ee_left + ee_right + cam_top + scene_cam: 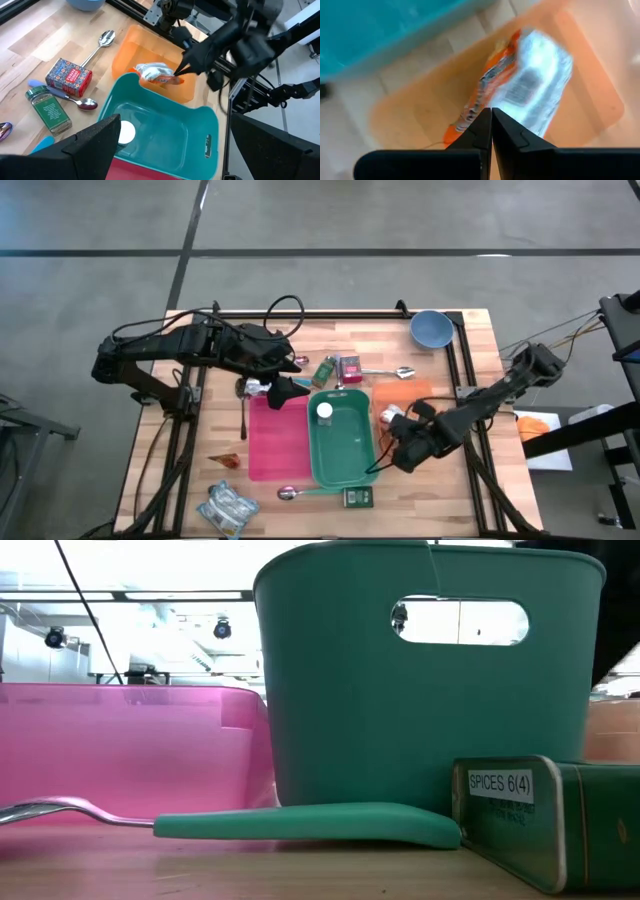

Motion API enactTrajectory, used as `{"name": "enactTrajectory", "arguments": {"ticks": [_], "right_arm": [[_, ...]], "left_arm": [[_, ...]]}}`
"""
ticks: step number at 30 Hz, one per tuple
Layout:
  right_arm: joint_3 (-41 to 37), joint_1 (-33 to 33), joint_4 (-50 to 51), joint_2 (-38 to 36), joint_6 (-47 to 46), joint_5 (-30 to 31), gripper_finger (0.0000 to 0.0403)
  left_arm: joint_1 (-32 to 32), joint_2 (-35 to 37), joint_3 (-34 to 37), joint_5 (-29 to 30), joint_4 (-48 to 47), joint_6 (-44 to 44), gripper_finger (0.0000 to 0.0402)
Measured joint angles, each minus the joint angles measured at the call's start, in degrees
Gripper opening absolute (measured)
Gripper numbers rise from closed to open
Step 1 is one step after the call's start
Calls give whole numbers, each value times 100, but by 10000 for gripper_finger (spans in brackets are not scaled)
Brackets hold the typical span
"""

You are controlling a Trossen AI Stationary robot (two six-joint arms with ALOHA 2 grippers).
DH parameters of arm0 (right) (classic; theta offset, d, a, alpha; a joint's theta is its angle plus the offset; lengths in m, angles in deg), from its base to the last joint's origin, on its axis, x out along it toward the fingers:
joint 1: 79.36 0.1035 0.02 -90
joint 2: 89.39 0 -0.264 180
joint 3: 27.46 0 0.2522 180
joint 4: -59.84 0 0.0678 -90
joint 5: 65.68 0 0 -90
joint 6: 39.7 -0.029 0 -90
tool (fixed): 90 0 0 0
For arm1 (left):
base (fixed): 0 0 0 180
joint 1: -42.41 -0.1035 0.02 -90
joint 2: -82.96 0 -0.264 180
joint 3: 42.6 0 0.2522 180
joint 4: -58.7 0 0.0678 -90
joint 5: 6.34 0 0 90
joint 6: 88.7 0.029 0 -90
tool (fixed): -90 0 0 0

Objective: Pick & Place Food Item
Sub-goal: Put the orange noodle pack into the orange bin

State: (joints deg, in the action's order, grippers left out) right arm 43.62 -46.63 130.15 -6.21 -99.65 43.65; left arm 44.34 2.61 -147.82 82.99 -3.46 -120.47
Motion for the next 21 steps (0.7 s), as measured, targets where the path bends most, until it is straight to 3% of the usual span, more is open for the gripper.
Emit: {"name": "enactTrajectory", "arguments": {"ticks": [12, 18, 21], "right_arm": [[-537, -11, -88, -1370, -979, 261, 8], [-849, -12, -731, -1454, -926, -220, 9], [-1109, -15, -1328, -1445, -775, -674, 29]], "left_arm": [[0, 2, 2, 0, 2, 22, 380], [-2, 1, 2, 0, 4, 22, 380], [-2, 0, 2, 0, 4, 22, 380]]}}
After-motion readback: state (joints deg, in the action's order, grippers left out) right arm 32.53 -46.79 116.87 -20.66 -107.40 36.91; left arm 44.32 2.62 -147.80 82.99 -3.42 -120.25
